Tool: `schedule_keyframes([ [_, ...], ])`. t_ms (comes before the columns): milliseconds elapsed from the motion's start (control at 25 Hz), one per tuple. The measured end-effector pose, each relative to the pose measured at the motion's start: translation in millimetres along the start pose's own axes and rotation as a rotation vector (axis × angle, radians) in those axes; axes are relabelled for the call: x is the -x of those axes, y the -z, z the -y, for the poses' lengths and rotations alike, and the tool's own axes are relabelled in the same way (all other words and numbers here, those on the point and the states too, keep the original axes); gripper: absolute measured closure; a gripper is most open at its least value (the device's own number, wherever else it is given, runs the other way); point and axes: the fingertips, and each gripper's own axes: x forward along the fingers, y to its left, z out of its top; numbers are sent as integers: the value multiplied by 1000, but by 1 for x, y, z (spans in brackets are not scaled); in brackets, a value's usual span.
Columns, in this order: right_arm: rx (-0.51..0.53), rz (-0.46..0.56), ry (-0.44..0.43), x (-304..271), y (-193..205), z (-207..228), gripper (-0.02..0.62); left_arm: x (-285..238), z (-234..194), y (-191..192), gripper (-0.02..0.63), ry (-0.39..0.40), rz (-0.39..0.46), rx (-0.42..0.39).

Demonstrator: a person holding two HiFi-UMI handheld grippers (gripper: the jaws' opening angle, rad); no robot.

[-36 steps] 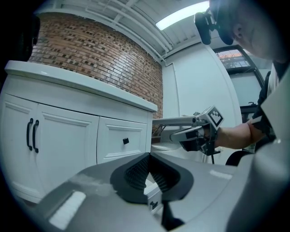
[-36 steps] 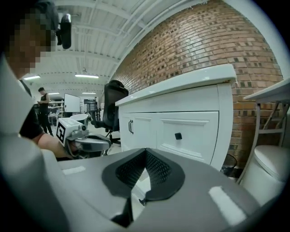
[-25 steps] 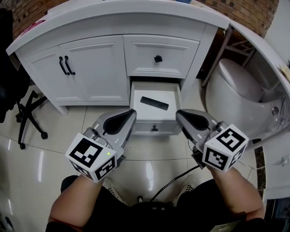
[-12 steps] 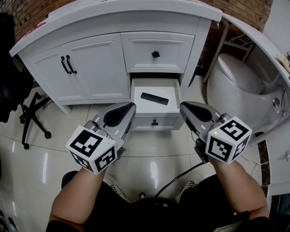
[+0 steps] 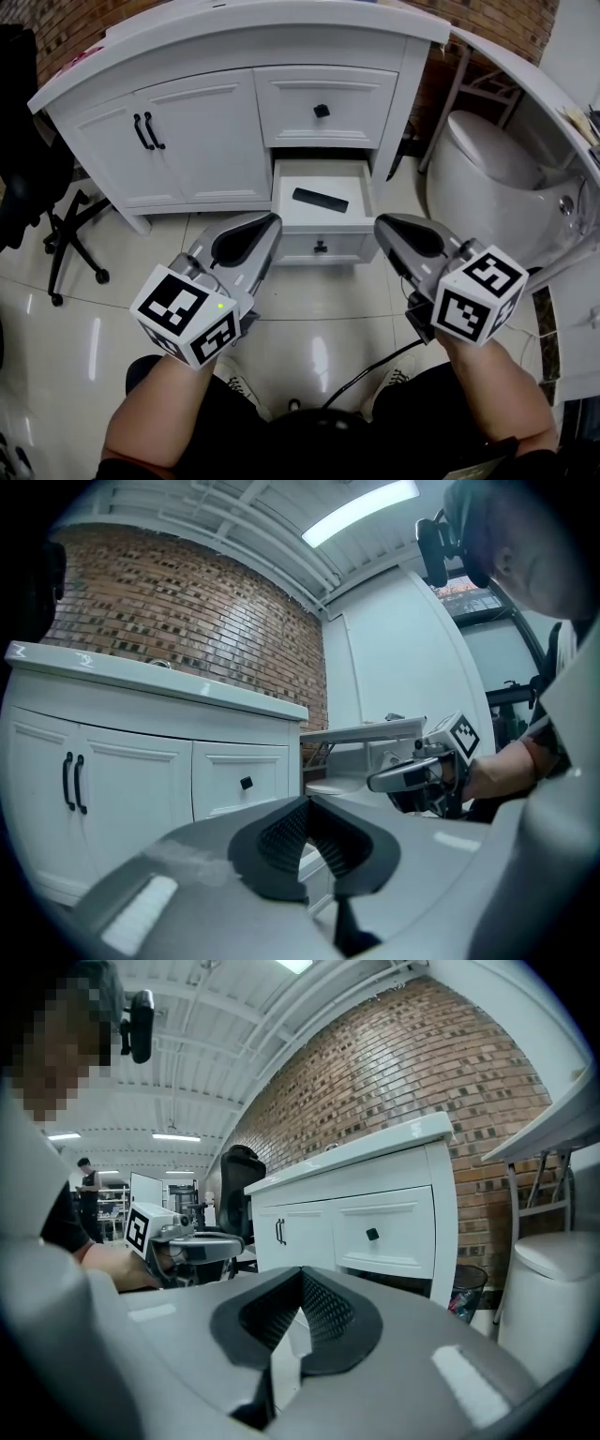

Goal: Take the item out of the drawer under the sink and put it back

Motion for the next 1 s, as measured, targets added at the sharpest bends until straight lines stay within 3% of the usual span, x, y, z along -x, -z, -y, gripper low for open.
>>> schedule_keyframes([
  [320,31,-7,0,18,1,-24,588,22,16,-9,601,11,15,6],
  [560,31,-21,7,27,7,-33,589,32,28,-11,600,16,9,-33],
  [1000,47,-42,8,31,12,-42,589,32,26,-9,601,11,10,-22],
])
